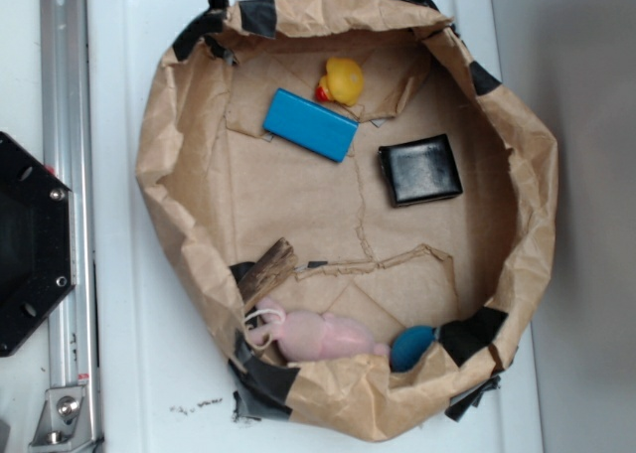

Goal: Grab the blue block.

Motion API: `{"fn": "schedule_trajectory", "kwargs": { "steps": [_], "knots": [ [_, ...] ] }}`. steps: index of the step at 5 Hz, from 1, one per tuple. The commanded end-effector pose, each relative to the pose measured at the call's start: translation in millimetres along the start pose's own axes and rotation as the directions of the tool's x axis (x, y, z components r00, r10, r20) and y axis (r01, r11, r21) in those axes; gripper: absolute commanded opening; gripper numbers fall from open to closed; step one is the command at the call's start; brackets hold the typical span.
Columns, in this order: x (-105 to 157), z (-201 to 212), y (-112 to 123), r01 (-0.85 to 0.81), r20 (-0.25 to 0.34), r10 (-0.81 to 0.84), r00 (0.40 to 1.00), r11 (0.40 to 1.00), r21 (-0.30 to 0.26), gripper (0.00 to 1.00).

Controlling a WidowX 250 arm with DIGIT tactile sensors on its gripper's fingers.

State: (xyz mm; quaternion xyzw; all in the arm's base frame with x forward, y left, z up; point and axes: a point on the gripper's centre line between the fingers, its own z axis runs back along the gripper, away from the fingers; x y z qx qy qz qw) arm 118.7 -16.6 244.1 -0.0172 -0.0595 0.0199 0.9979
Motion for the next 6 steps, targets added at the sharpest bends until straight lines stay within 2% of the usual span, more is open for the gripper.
{"fn": "schedule_trajectory", "kwargs": {
  "steps": [1, 2, 3, 4, 5, 6],
  "knots": [
    [0, 0, 0, 0.000, 0.000, 0.000, 1.000, 1.000, 0.000, 1.00],
    [46, -48, 38, -0.021, 0.105, 0.007, 0.994, 0.991, 0.130, 1.00],
    [97, -89, 46, 0.122, 0.111, -0.138, 0.984, 0.983, 0.138, 1.00],
    [123, -127, 50, 0.185, 0.089, -0.198, 0.976, 0.973, 0.137, 1.00],
    [127, -161, 44, 0.217, 0.016, -0.219, 0.976, 0.971, 0.103, 1.00],
    [106, -185, 41, 0.245, -0.042, -0.242, 0.969, 0.965, 0.096, 1.00]
  ]
}}
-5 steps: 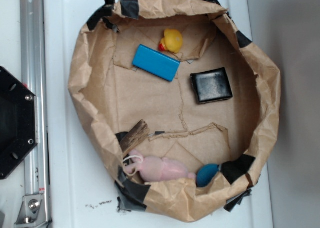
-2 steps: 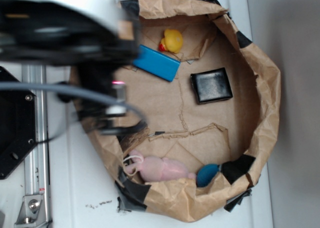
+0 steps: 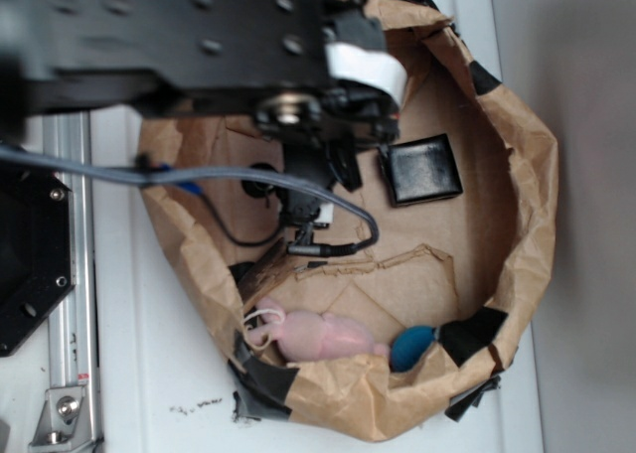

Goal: Grab the blue block.

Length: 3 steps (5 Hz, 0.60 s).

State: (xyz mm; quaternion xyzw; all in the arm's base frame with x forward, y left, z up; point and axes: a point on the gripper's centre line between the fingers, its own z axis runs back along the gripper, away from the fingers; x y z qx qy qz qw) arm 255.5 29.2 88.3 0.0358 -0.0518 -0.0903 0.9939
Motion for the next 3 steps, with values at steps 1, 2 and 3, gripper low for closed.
{"fn": "schedule_trajectory", "kwargs": {
  "steps": [1, 2, 3],
  "knots": [
    [-13, -45, -3, 0.032, -0.061, -0.030, 0.998, 0.999, 0.031, 1.00],
    [-10, -63, 15, 0.007, -0.078, -0.003, 0.997, 0.999, 0.050, 1.00],
    [-5, -67, 12, 0.022, -0.074, -0.018, 0.997, 0.999, 0.044, 1.00]
  ]
}}
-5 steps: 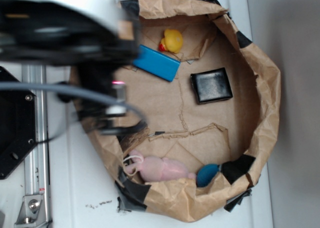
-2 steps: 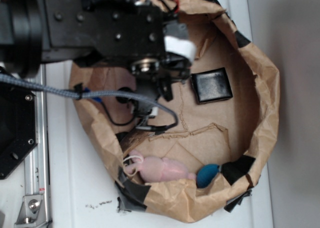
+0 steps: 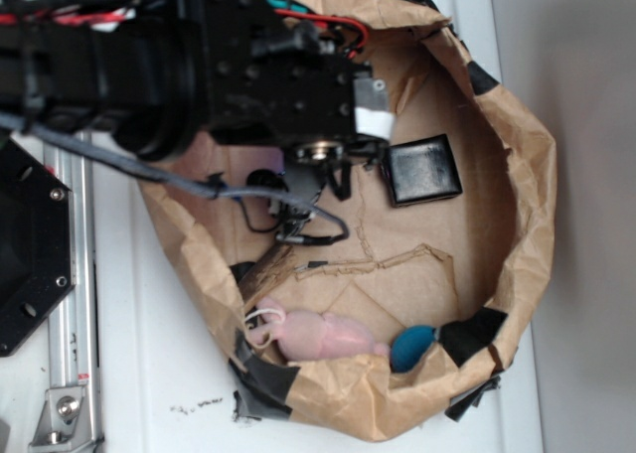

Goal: Grab the blue block.

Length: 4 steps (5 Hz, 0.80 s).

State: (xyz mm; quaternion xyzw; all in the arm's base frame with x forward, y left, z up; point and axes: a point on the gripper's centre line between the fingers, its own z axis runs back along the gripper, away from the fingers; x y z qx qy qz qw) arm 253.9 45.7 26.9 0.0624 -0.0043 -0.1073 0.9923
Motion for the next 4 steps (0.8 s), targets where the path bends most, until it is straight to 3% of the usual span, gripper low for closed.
{"fn": "schedule_trajectory", "kwargs": {
  "steps": [1, 4],
  "knots": [
    [9, -4, -6, 0.008, 0.034, -0.008, 0.999, 1.000, -0.003, 1.00],
    [6, -32, 6, 0.040, -0.035, -0.038, 0.999, 0.998, 0.051, 1.00]
  ]
}}
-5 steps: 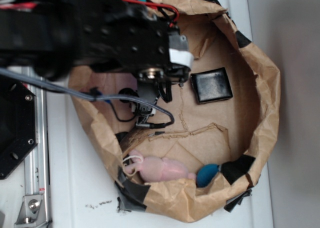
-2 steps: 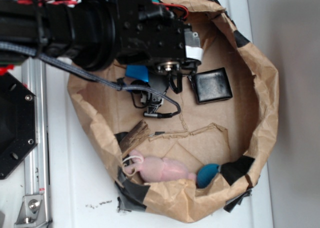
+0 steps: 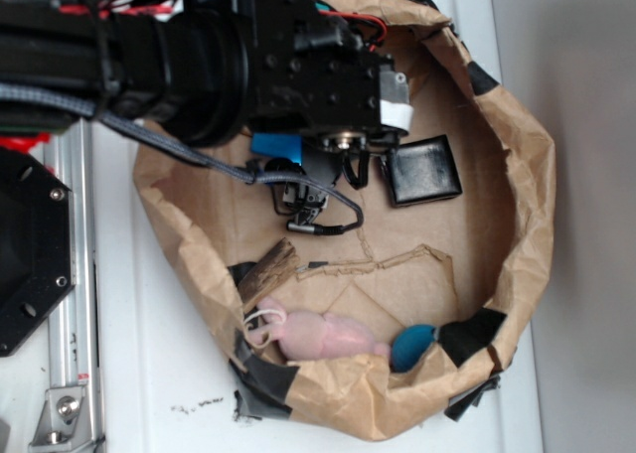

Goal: Grab the blue block.

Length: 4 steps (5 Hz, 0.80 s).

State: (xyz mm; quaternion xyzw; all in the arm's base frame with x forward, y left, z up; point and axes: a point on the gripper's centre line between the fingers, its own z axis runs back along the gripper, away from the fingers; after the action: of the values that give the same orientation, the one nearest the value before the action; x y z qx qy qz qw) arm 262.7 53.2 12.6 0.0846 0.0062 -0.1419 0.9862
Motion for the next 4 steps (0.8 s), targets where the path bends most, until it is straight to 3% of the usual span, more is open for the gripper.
{"fn": "schedule_trajectory", "kwargs": {
  "steps": [1, 2, 3, 4],
  "knots": [
    [-2, -14, 0, -0.047, -0.008, 0.047, 0.999, 0.999, -0.015, 0.00],
    [-5, -2, 1, 0.013, 0.029, -0.010, 1.000, 0.995, -0.096, 0.00],
    [-6, 49, -5, 0.036, 0.074, -0.027, 0.997, 0.992, -0.121, 0.00],
    [4, 103, -17, -0.005, 0.059, 0.015, 0.998, 0.987, -0.163, 0.00]
  ]
}}
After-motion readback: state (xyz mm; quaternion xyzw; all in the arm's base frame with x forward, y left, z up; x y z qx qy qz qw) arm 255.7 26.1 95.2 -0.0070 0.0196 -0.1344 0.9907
